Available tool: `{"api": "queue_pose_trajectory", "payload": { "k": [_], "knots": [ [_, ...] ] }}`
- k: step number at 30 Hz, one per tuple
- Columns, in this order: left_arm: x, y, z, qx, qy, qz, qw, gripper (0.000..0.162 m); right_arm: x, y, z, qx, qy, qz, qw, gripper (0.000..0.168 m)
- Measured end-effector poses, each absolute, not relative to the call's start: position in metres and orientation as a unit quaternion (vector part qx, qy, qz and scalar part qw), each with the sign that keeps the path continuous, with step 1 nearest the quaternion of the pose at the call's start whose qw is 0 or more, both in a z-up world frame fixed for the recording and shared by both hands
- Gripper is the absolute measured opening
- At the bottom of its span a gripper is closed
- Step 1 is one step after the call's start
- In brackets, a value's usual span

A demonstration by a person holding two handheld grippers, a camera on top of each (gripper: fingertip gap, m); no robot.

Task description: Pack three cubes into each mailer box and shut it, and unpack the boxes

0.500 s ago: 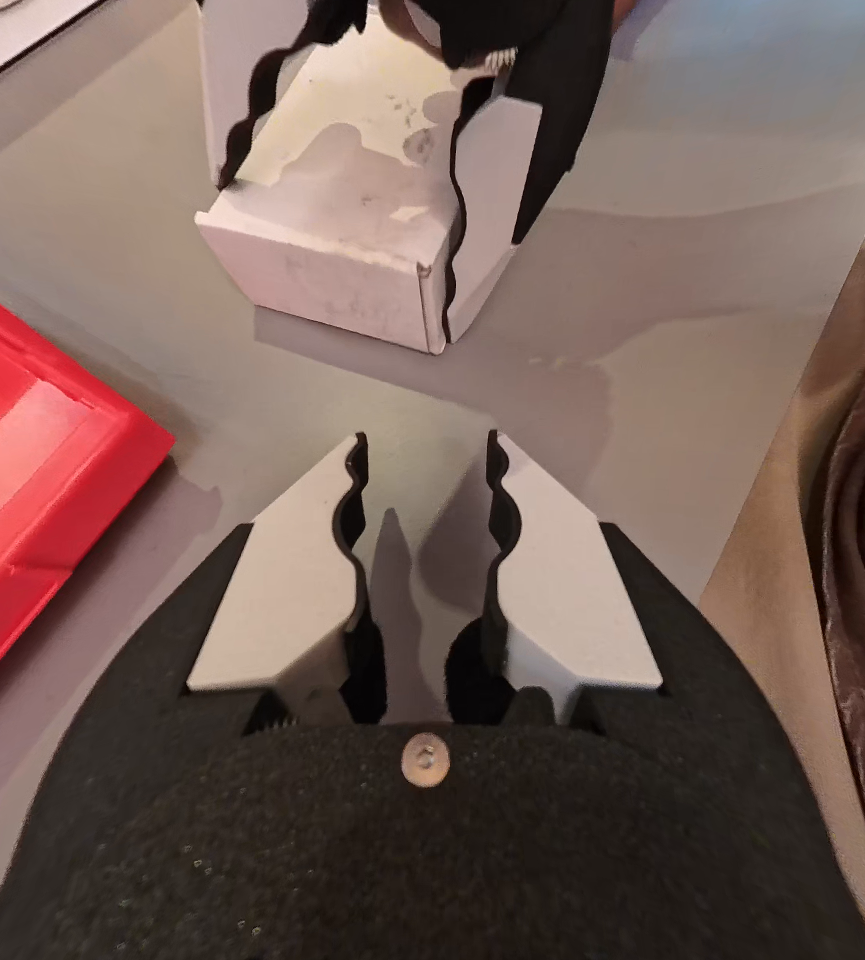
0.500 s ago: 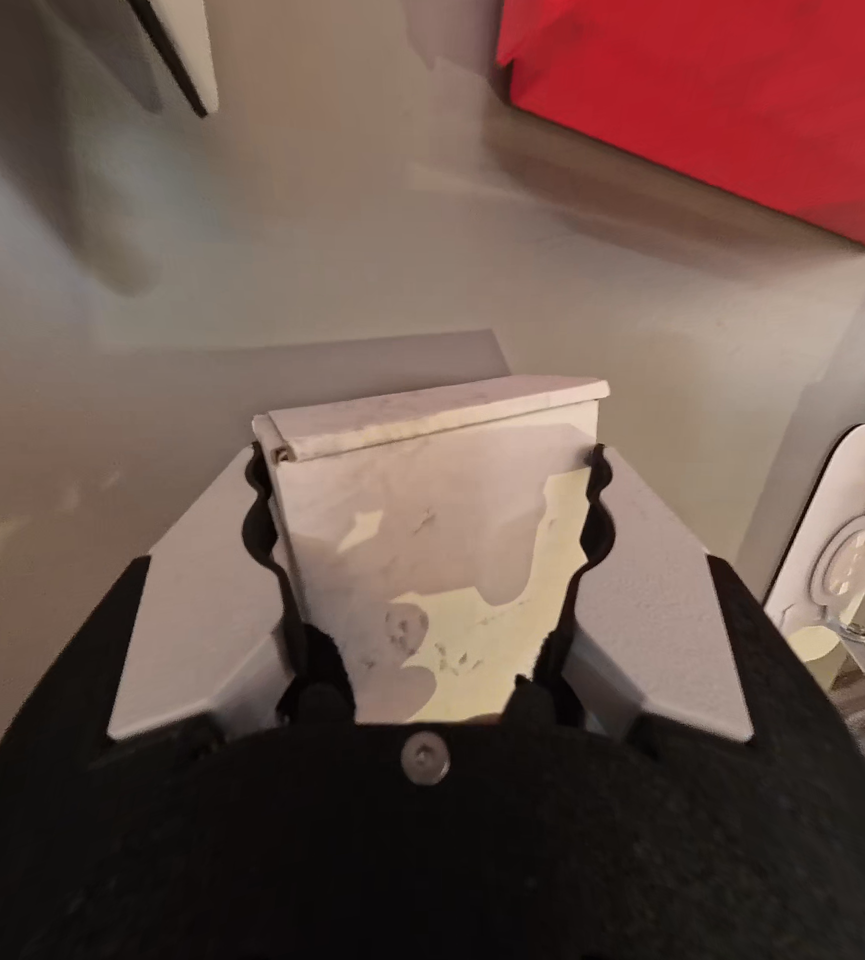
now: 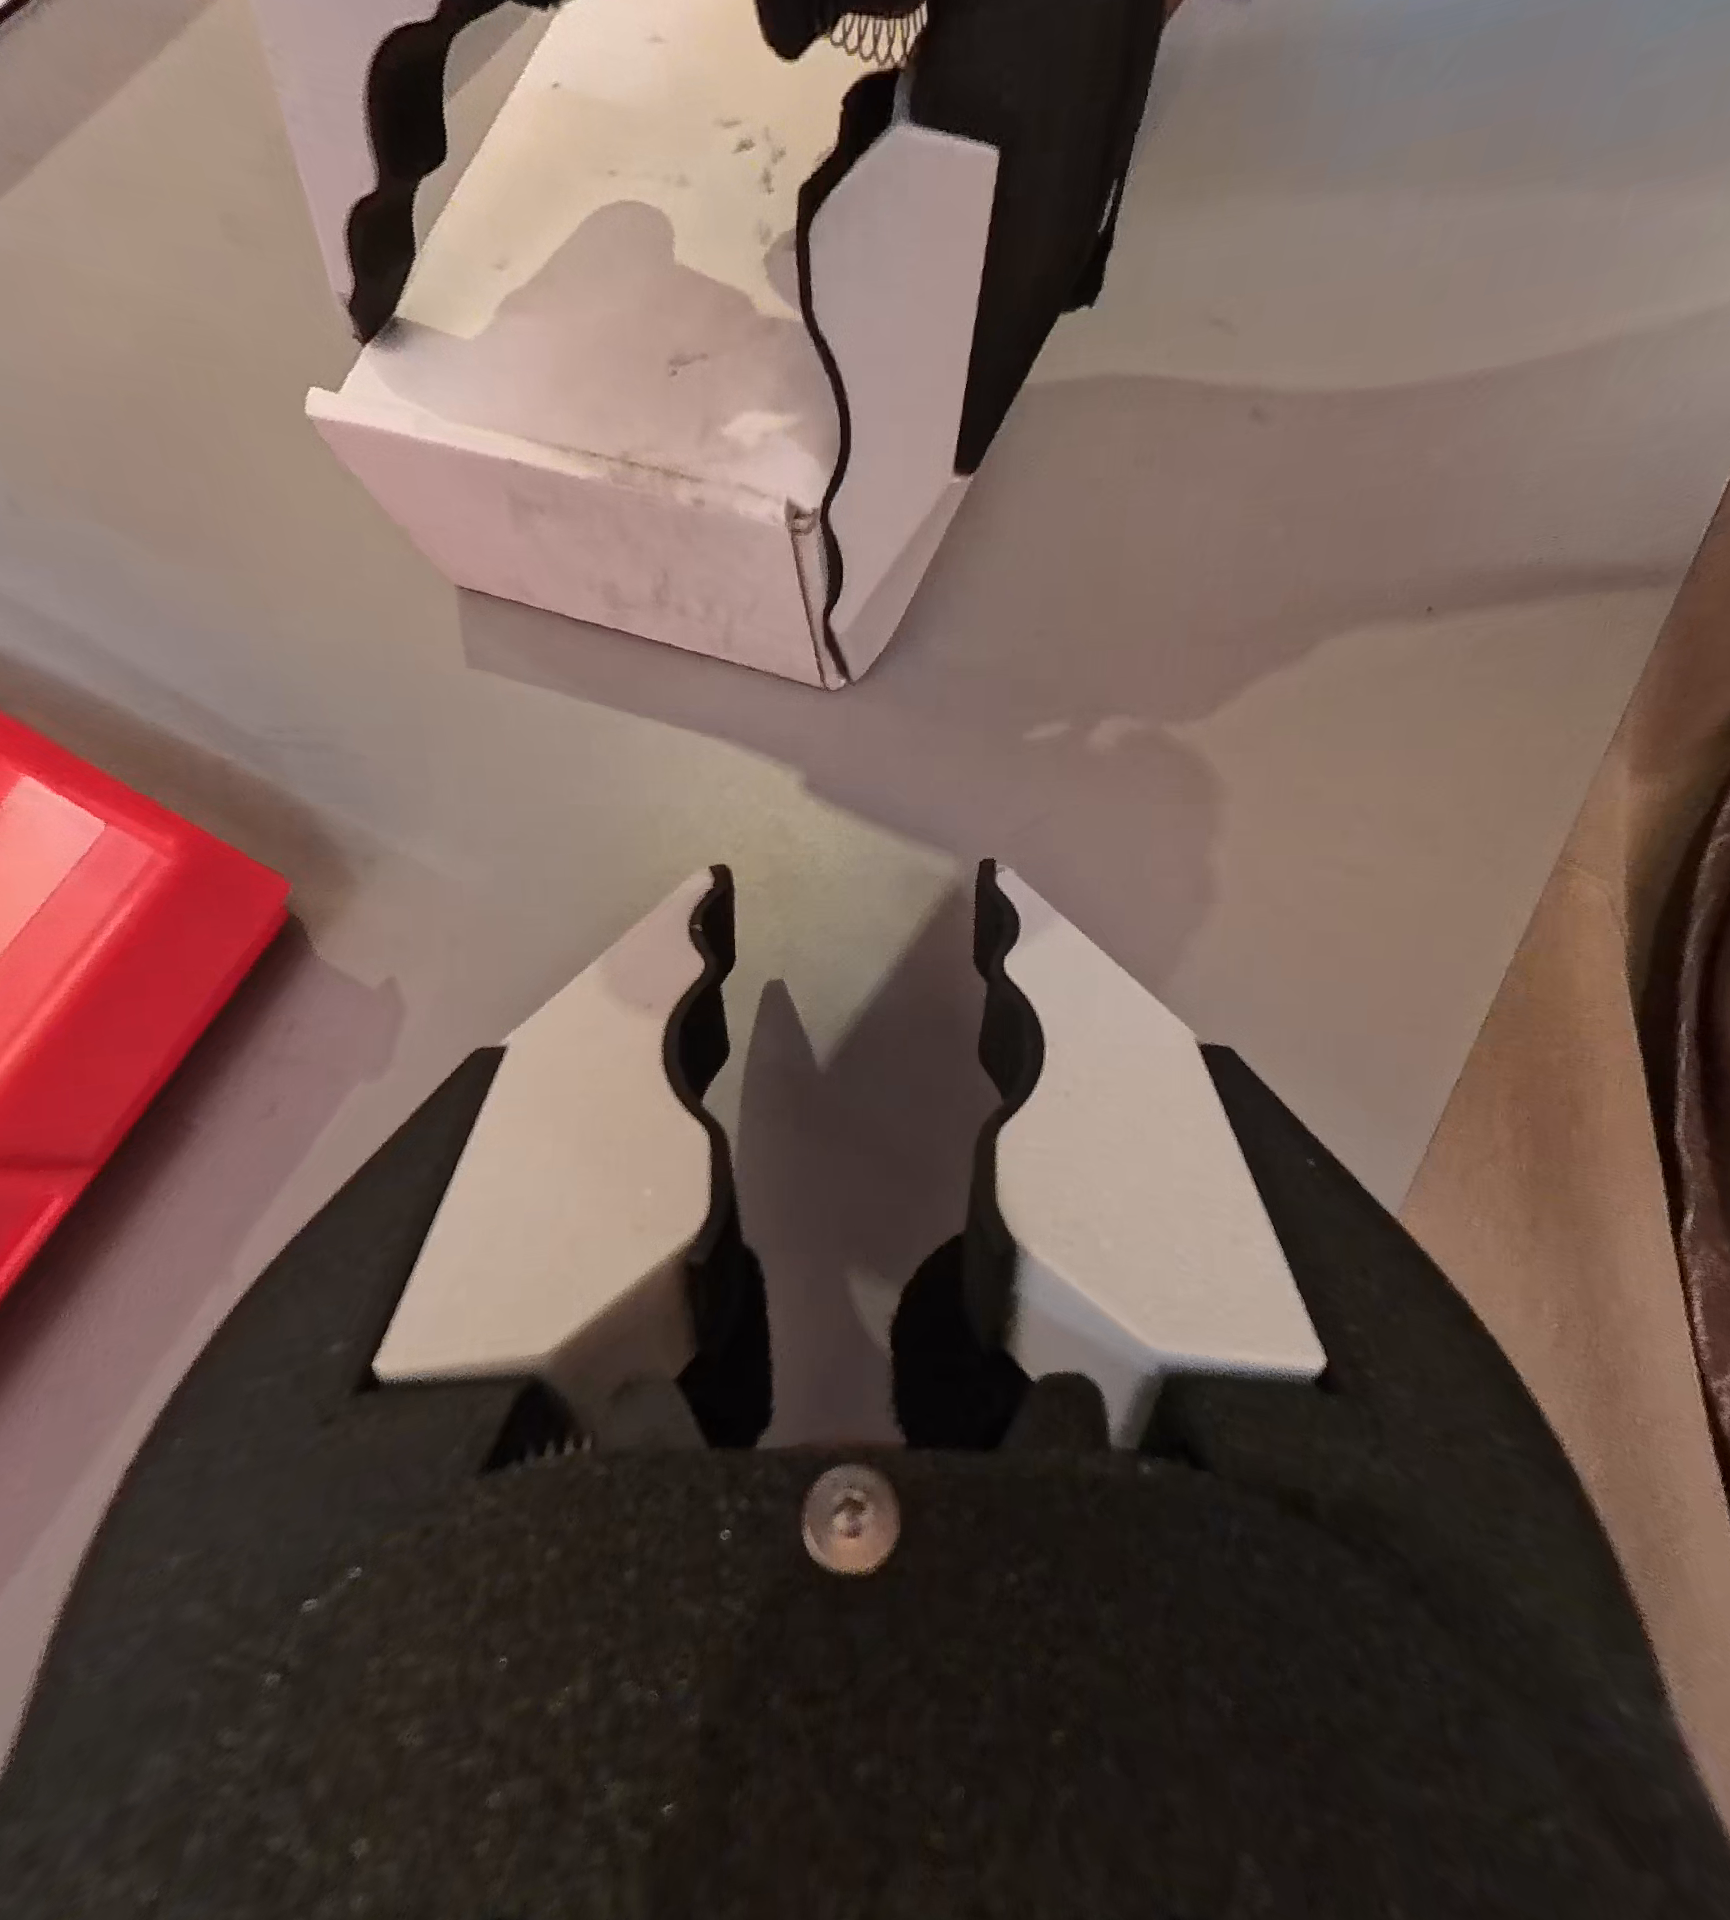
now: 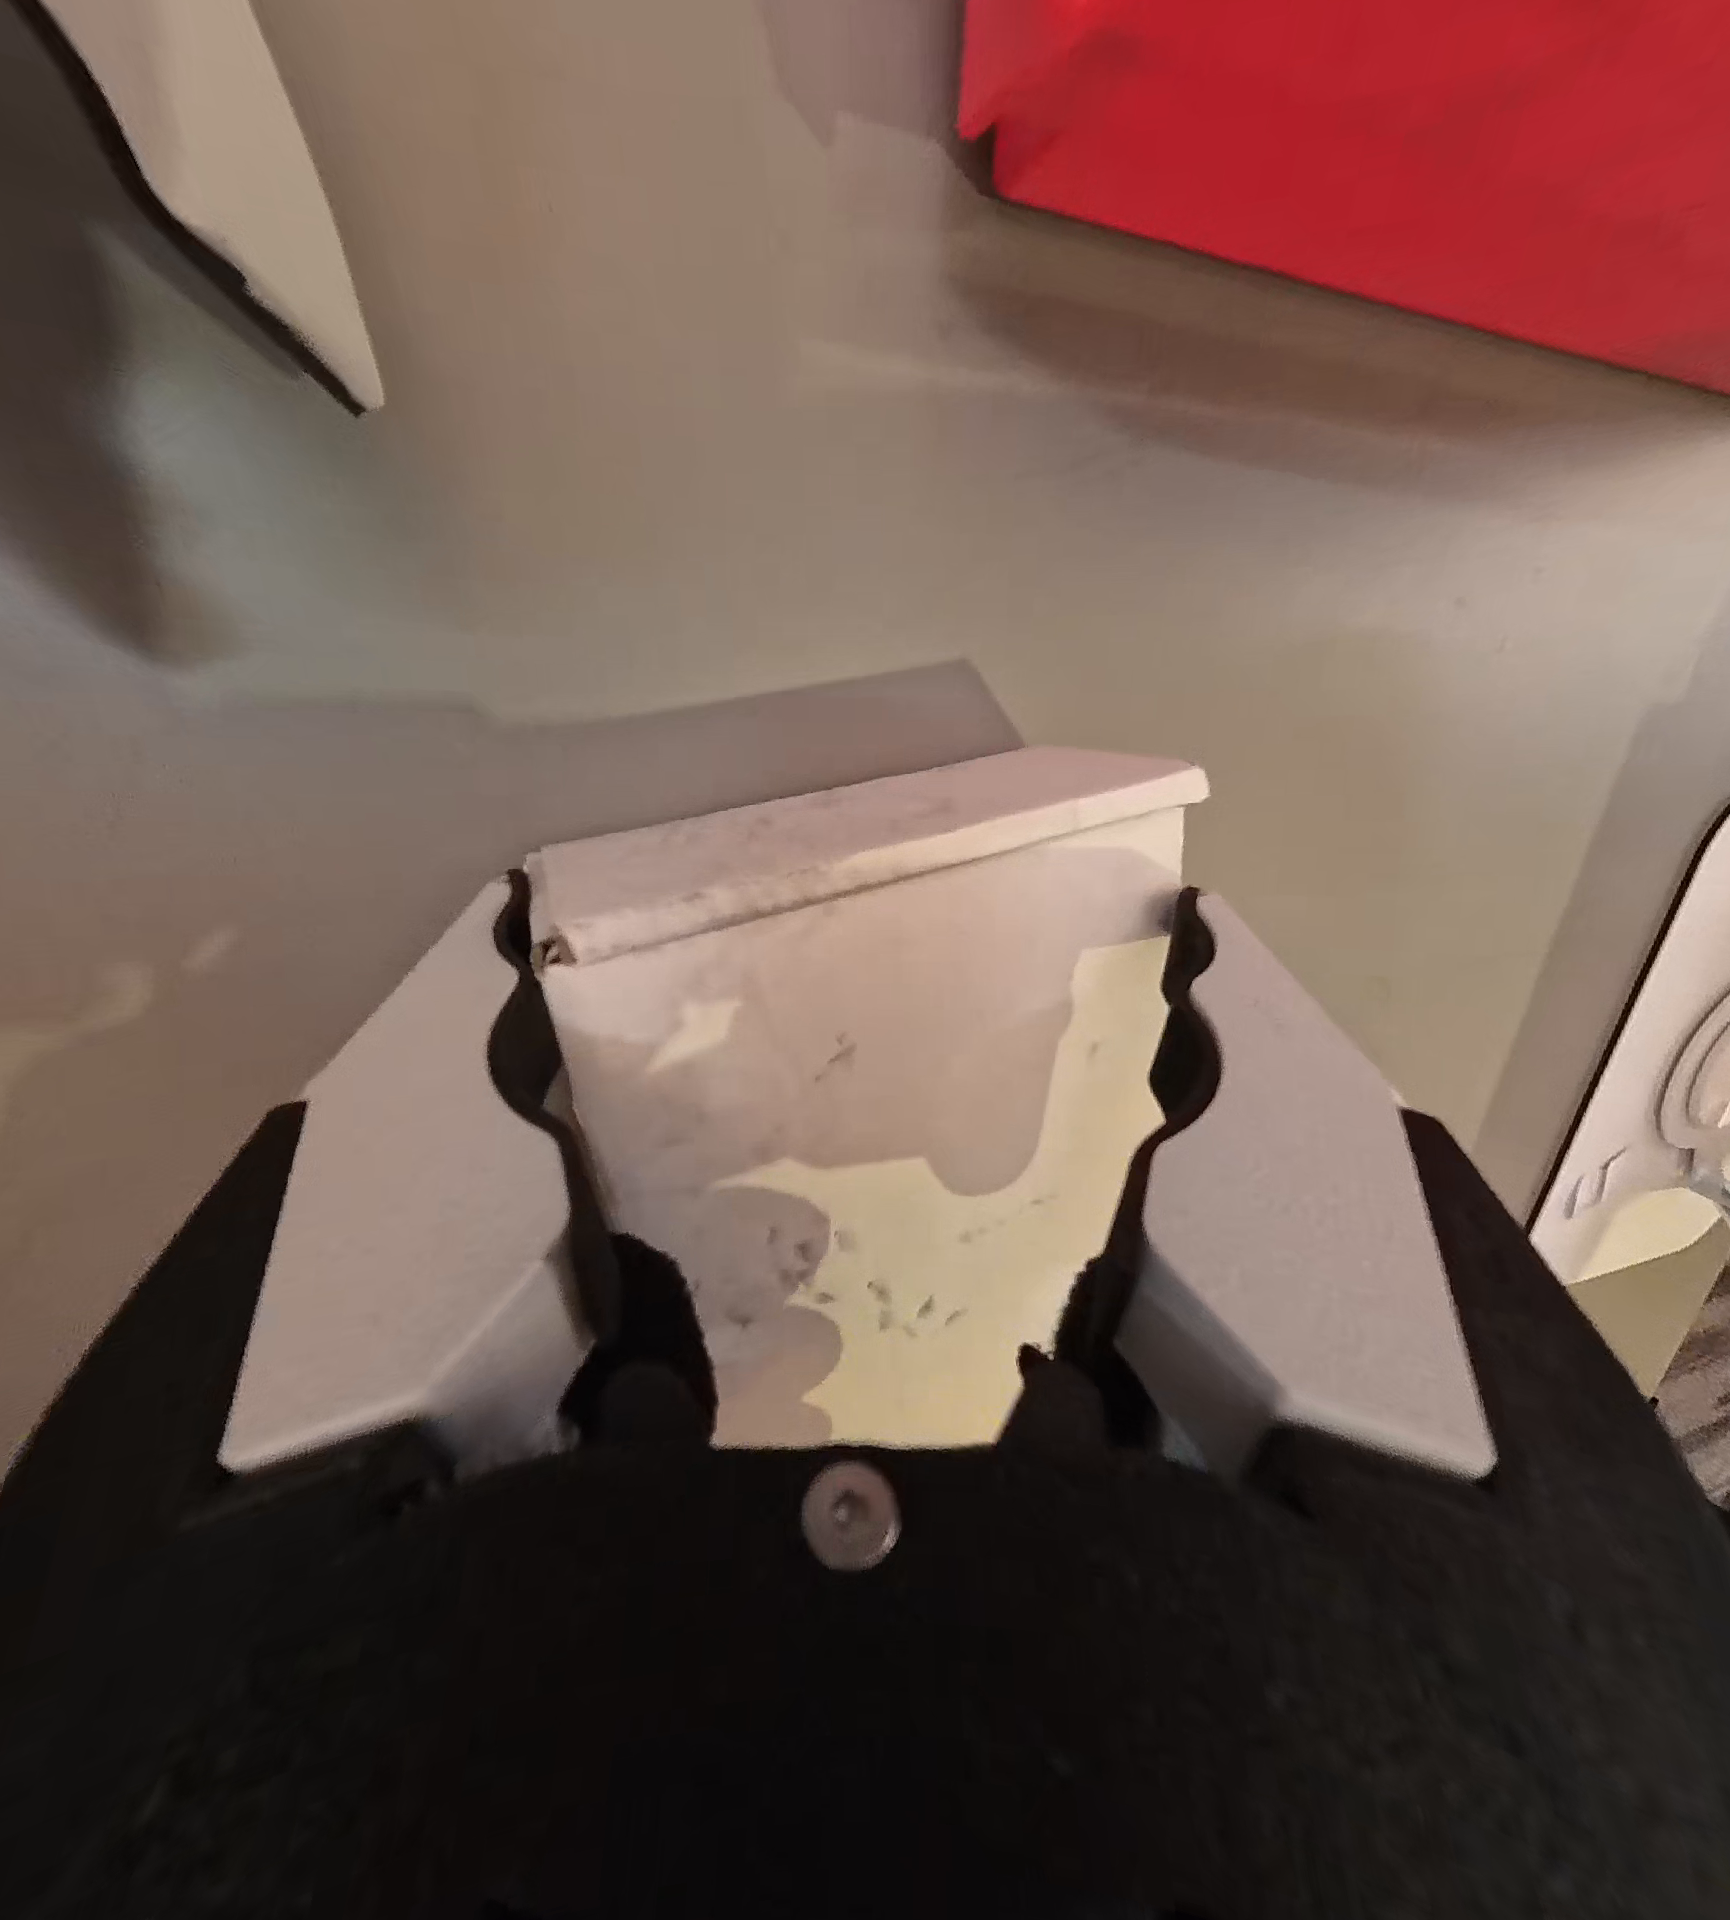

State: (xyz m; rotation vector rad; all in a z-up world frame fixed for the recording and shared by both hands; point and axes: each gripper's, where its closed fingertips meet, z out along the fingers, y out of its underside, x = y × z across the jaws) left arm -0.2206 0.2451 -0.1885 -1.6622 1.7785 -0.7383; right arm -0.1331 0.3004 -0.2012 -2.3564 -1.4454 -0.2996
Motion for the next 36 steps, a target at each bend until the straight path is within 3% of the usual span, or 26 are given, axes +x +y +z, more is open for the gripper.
{"api": "queue_pose_trajectory", "payload": {
  "k": [6,8,13,17,20,25,34,36],
  "knots": [
    [-0.216,0.241,-0.190,-0.627,0.670,-0.270,0.292,0.047,-0.134,0.299,-0.196,-0.839,-0.493,-0.067,0.219,0.119],
    [-0.217,0.239,-0.193,-0.626,0.674,-0.265,0.289,0.048,-0.128,0.292,-0.184,-0.853,-0.469,-0.043,0.225,0.145],
    [-0.218,0.241,-0.198,-0.627,0.678,-0.256,0.285,0.048,-0.064,0.256,-0.172,-0.843,-0.491,-0.066,0.211,0.149],
    [-0.216,0.244,-0.201,-0.628,0.680,-0.252,0.282,0.048,-0.021,0.245,-0.187,-0.830,-0.516,-0.131,0.165,0.145],
    [-0.217,0.246,-0.203,-0.630,0.680,-0.250,0.280,0.048,-0.011,0.246,-0.201,-0.818,-0.539,-0.151,0.136,0.125],
    [-0.218,0.246,-0.202,-0.627,0.681,-0.249,0.283,0.048,-0.009,0.252,-0.201,-0.810,-0.549,-0.167,0.123,0.118],
    [-0.219,0.246,-0.203,-0.627,0.682,-0.246,0.284,0.048,-0.013,0.251,-0.199,-0.816,-0.541,-0.151,0.136,0.118],
    [-0.219,0.245,-0.197,-0.631,0.674,-0.254,0.288,0.049,-0.024,0.250,-0.187,-0.832,-0.517,-0.114,0.164,0.127]
  ]
}}
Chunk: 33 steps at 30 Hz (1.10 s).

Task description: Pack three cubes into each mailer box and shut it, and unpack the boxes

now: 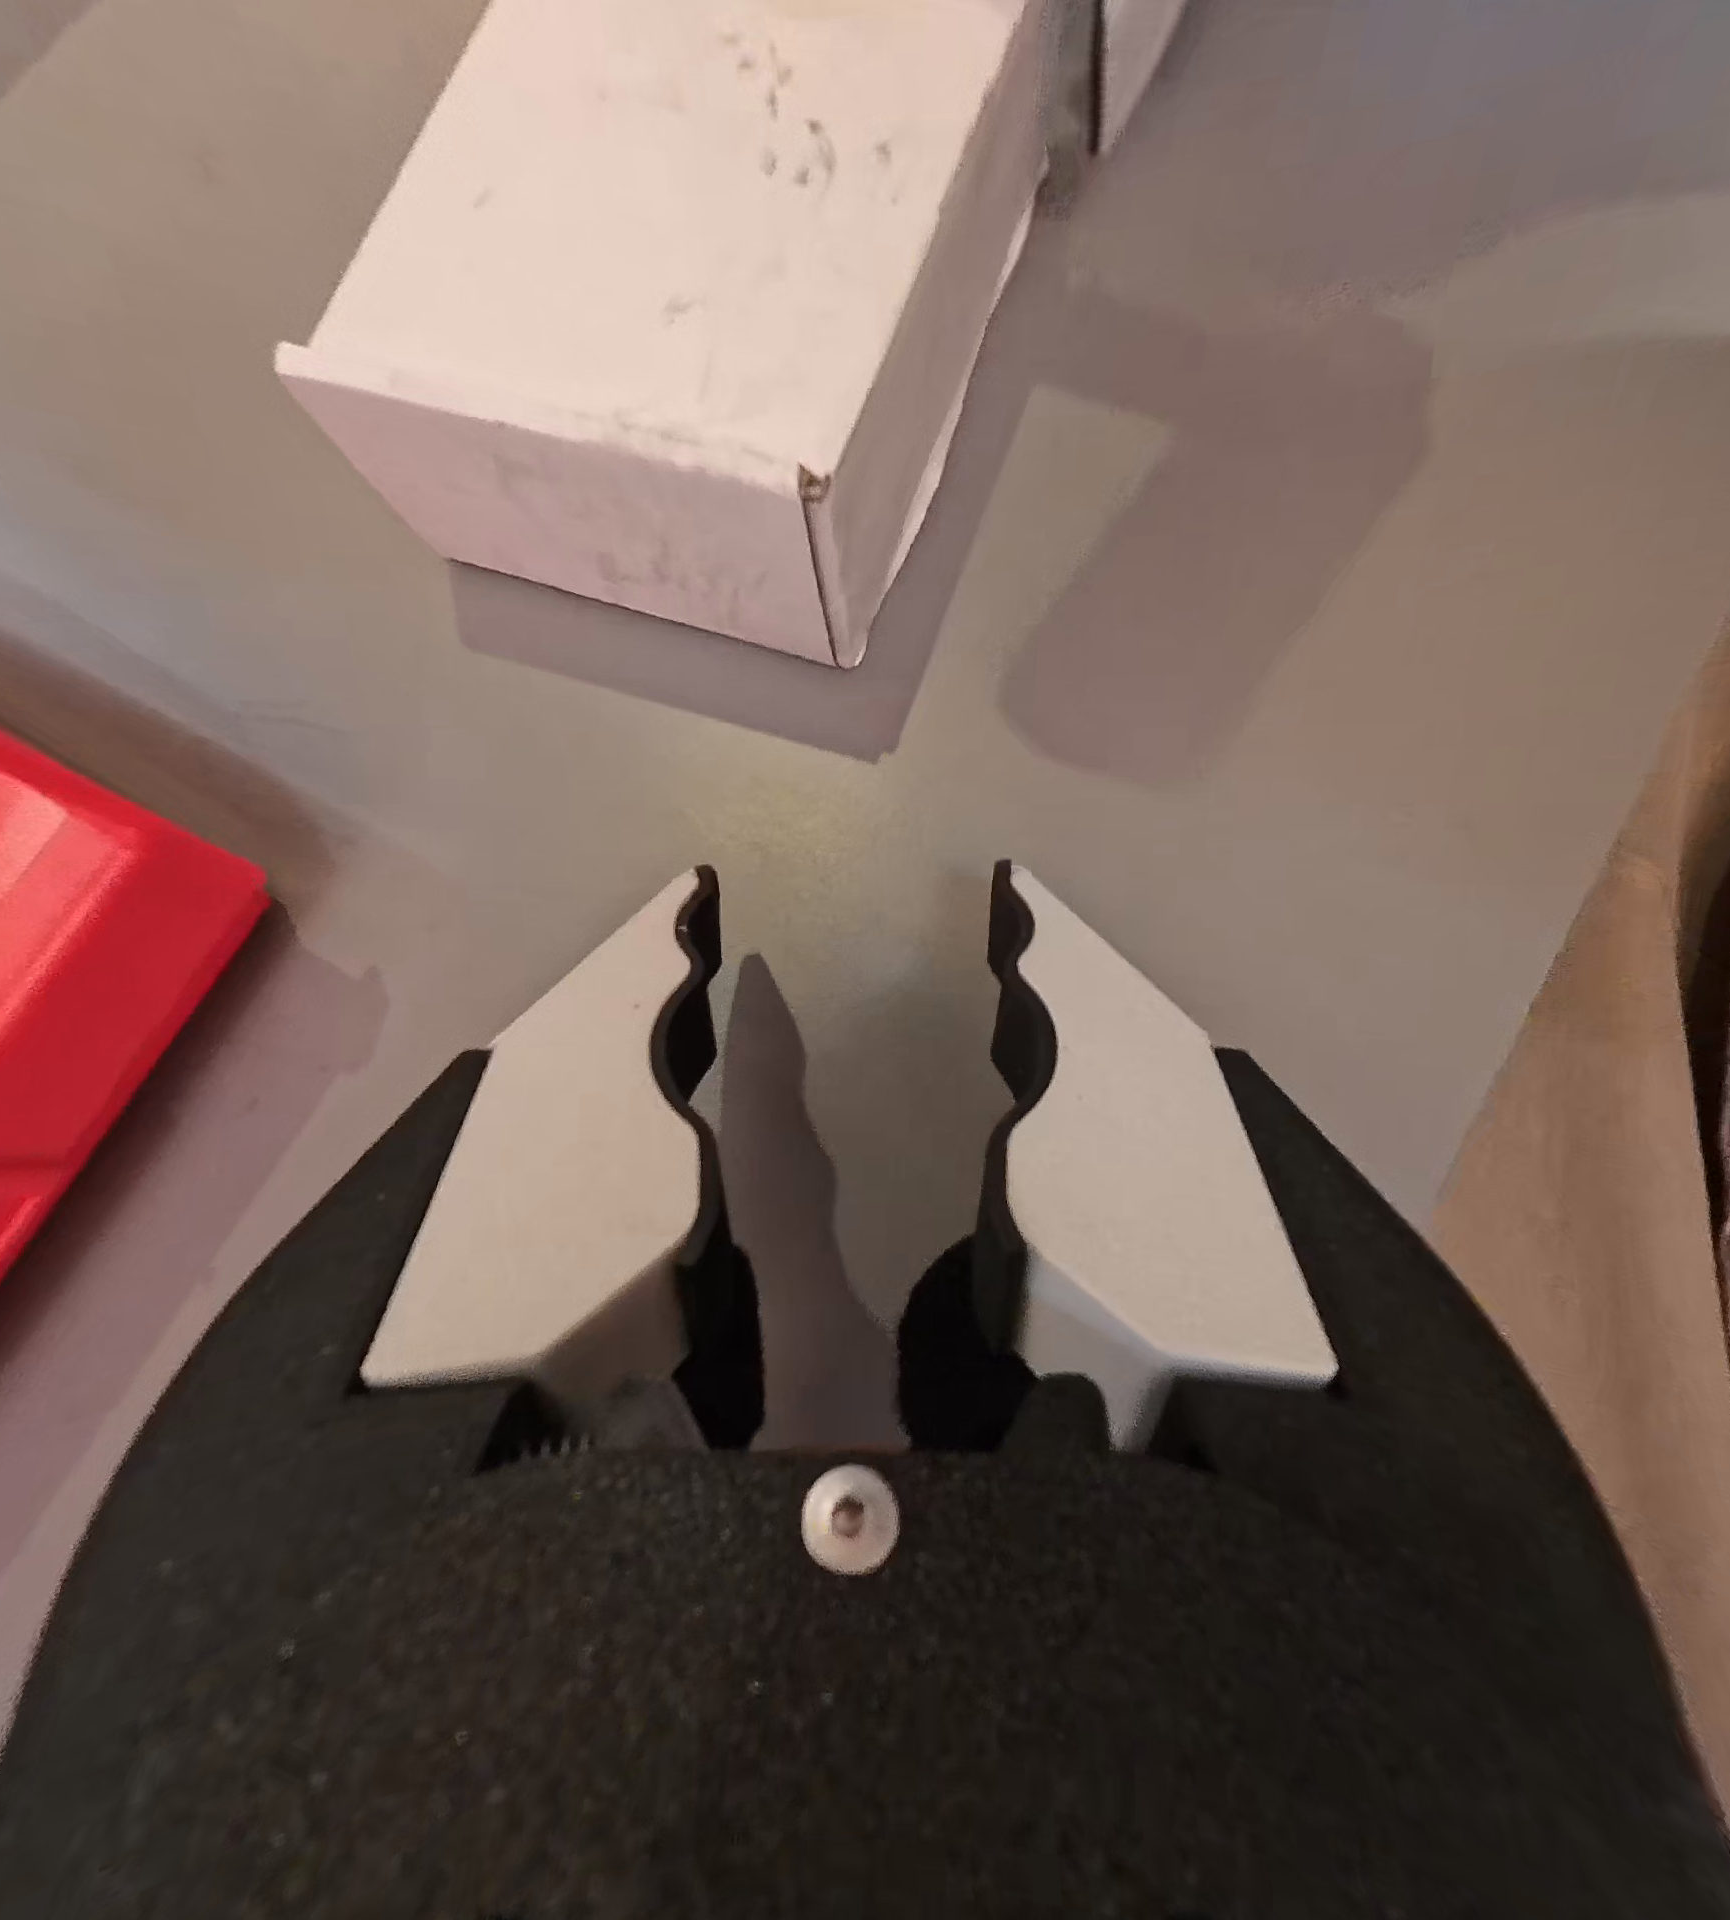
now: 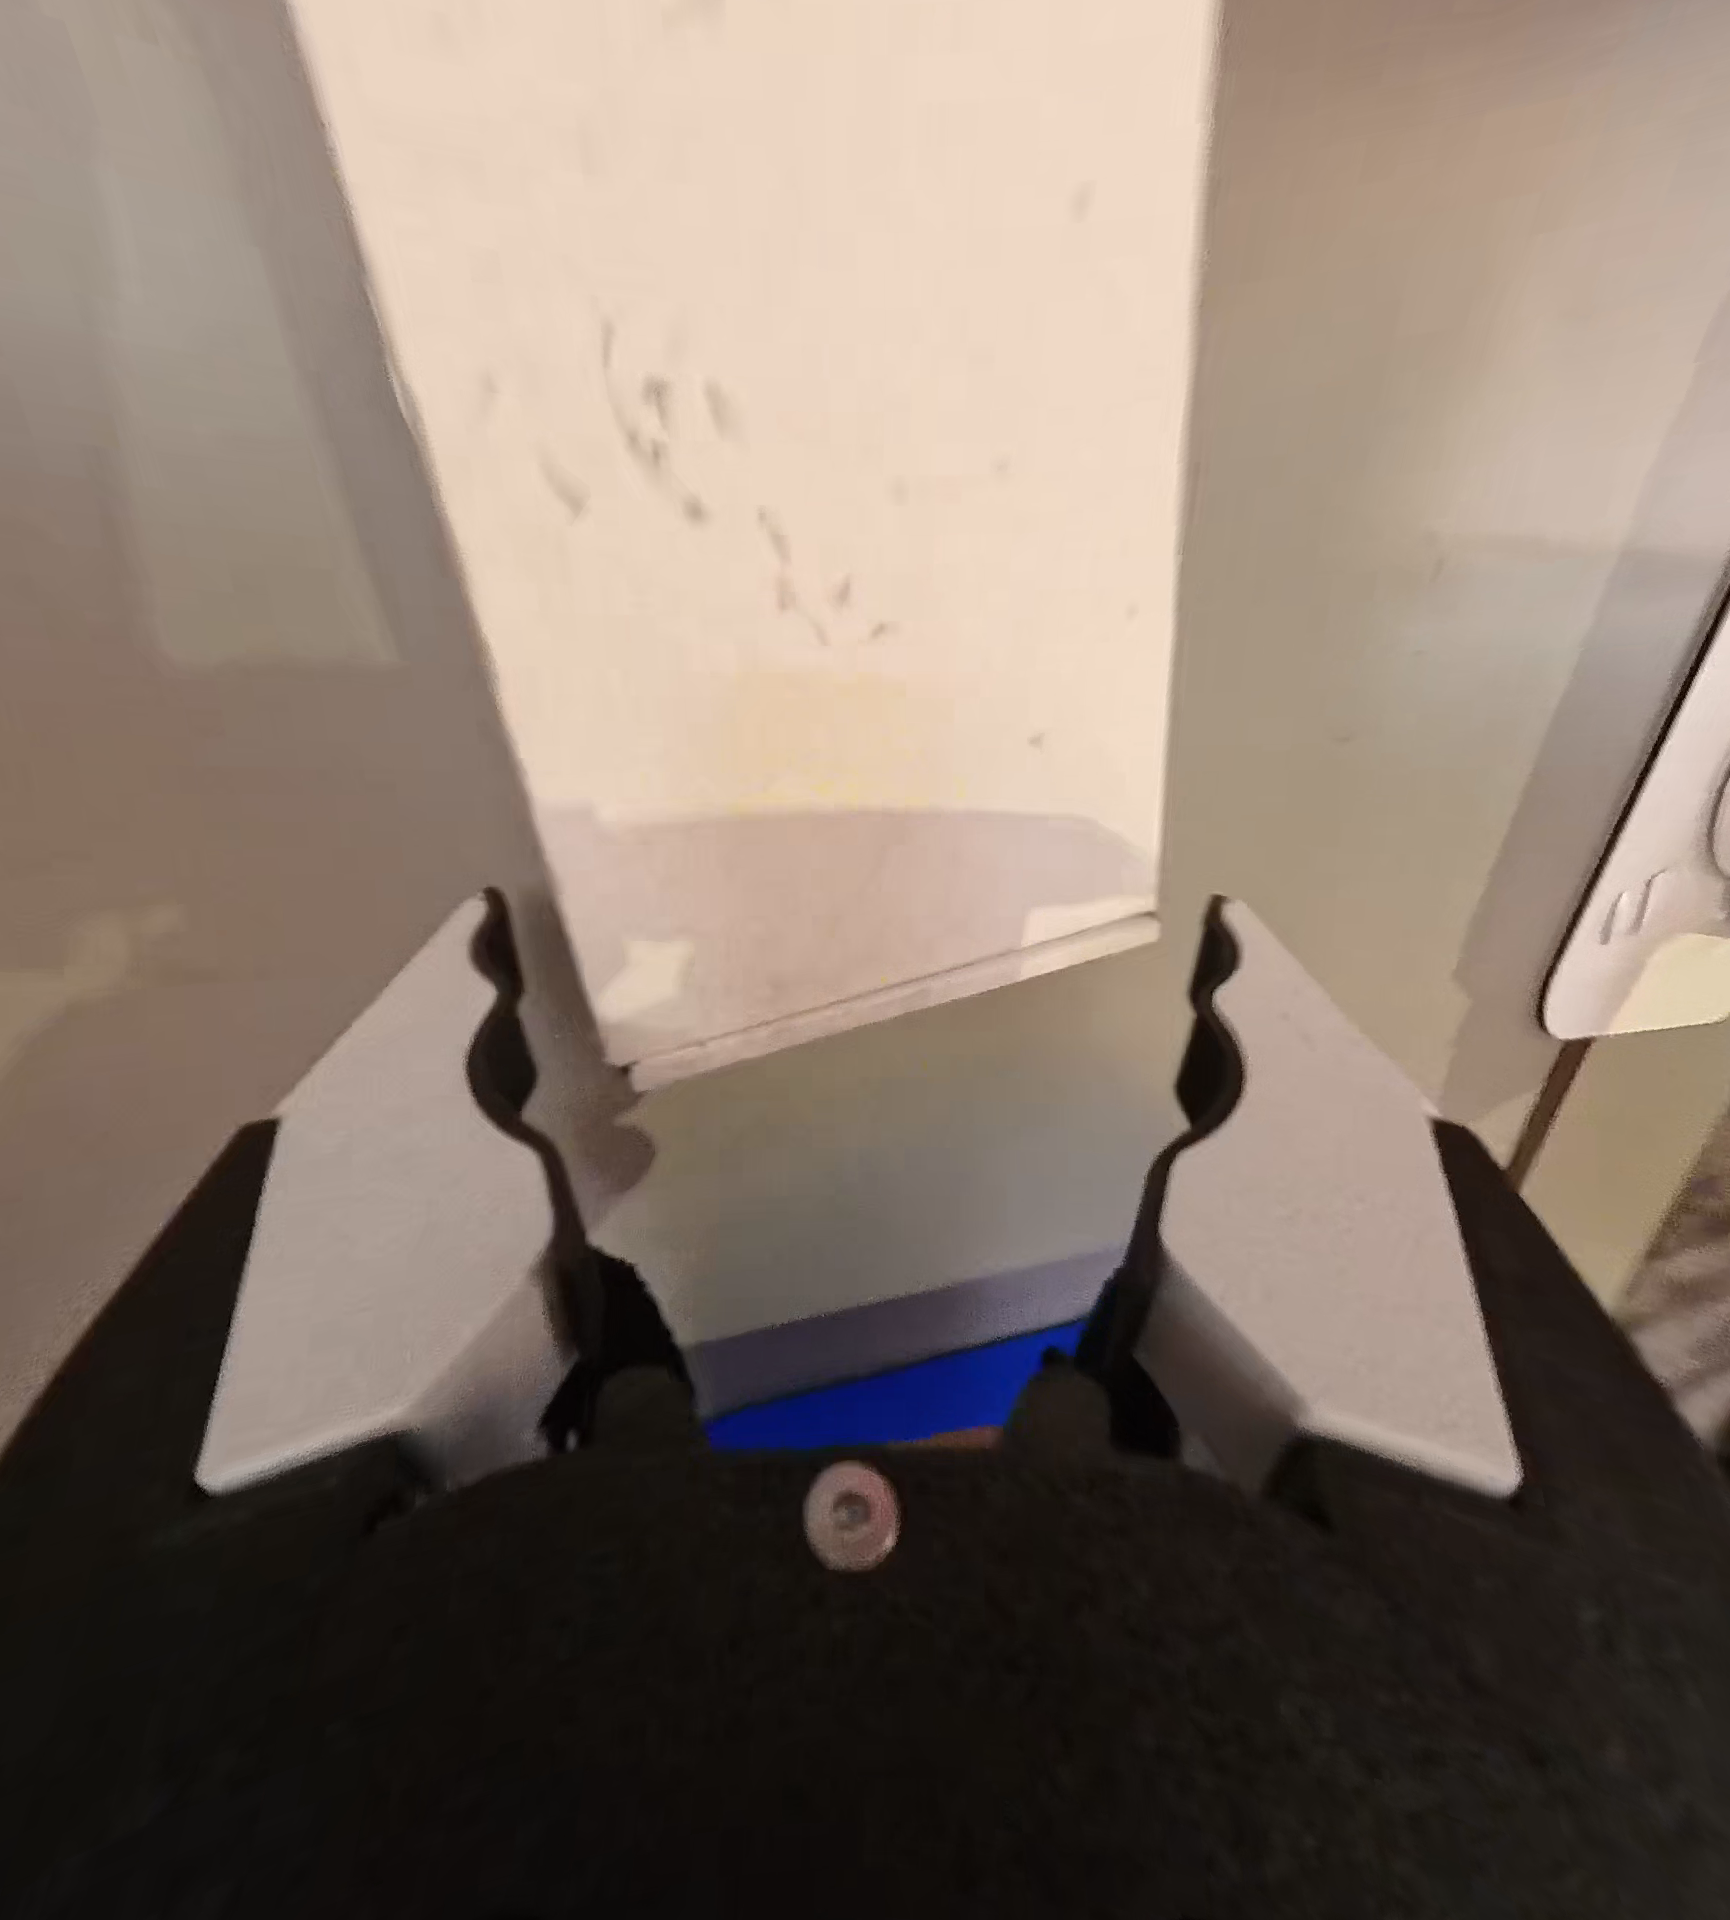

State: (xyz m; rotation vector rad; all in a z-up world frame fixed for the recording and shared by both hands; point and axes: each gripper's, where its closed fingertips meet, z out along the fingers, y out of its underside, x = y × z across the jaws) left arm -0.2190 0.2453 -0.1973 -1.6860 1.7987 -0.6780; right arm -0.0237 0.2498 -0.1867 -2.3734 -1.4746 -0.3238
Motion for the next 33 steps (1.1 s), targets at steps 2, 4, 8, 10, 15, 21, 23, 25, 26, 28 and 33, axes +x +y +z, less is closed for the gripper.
{"api": "queue_pose_trajectory", "payload": {
  "k": [2,4,8,10,15,21,23,25,26,28,33],
  "knots": [
    [-0.218,0.245,-0.189,-0.640,0.660,-0.268,0.289,0.054,-0.043,0.251,-0.168,-0.841,-0.495,-0.070,0.208,0.135],
    [-0.217,0.245,-0.178,-0.651,0.642,-0.281,0.293,0.059,-0.062,0.249,-0.160,-0.838,-0.494,-0.035,0.230,0.137],
    [-0.218,0.239,-0.154,-0.675,0.588,-0.319,0.312,0.065,-0.074,0.264,-0.167,-0.834,-0.507,-0.037,0.213,0.133],
    [-0.224,0.235,-0.153,-0.691,0.568,-0.315,0.318,0.066,-0.081,0.267,-0.178,-0.840,-0.509,-0.001,0.187,0.135],
    [-0.238,0.229,-0.172,-0.696,0.582,-0.233,0.350,0.068,-0.076,0.274,-0.215,-0.844,-0.527,-0.003,0.098,0.142],
    [-0.245,0.231,-0.192,-0.693,0.601,-0.185,0.353,0.067,-0.086,0.276,-0.183,-0.836,-0.530,0.024,0.142,0.133],
    [-0.249,0.234,-0.194,-0.694,0.603,-0.176,0.352,0.066,-0.076,0.276,-0.154,-0.838,-0.516,0.023,0.177,0.133],
    [-0.252,0.236,-0.194,-0.692,0.604,-0.170,0.356,0.066,-0.055,0.274,-0.122,-0.844,-0.495,0.015,0.206,0.132],
    [-0.253,0.237,-0.193,-0.692,0.604,-0.169,0.357,0.066,-0.040,0.273,-0.107,-0.848,-0.483,0.005,0.218,0.132],
    [-0.253,0.238,-0.191,-0.691,0.604,-0.170,0.359,0.066,0.001,0.267,-0.081,-0.858,-0.461,-0.031,0.223,0.132],
    [-0.248,0.233,-0.189,-0.684,0.610,-0.178,0.358,0.065,0.153,0.240,-0.023,-0.905,-0.353,-0.145,0.189,0.132]
  ]
}}
